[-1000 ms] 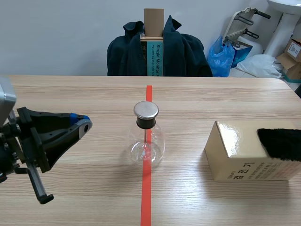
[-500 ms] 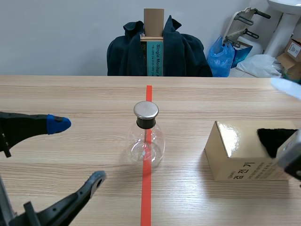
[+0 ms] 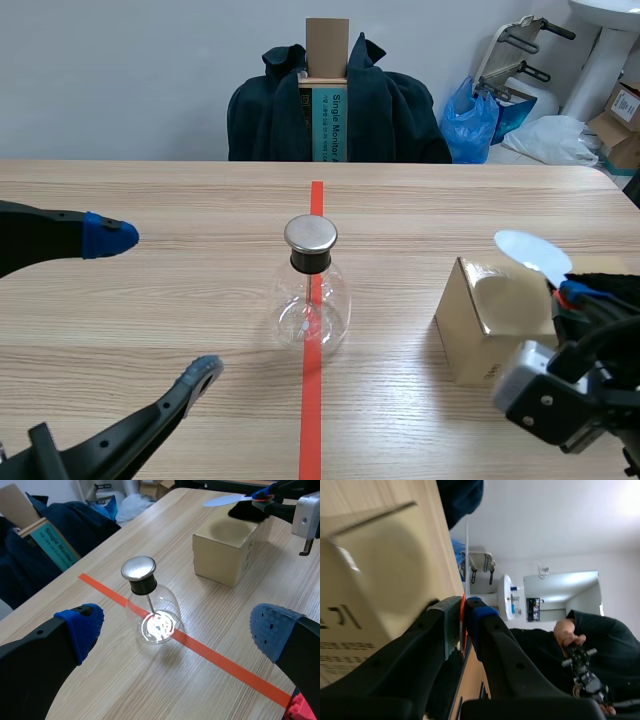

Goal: Do the electroscope experiment.
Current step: 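Put the plate down on the right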

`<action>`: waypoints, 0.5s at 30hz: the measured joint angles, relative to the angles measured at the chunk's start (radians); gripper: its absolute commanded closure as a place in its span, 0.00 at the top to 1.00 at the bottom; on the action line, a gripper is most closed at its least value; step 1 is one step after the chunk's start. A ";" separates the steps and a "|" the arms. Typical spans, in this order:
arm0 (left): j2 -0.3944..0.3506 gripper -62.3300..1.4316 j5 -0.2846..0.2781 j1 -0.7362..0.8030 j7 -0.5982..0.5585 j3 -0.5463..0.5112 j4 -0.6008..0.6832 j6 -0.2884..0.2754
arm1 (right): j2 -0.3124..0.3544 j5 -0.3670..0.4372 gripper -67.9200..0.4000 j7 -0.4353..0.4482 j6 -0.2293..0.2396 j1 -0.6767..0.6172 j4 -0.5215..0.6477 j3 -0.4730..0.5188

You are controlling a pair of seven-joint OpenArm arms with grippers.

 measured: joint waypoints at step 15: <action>-0.066 1.00 -0.094 -0.055 0.061 -0.028 0.023 0.025 | -0.010 -0.054 0.02 0.008 -0.008 0.000 -0.102 -0.028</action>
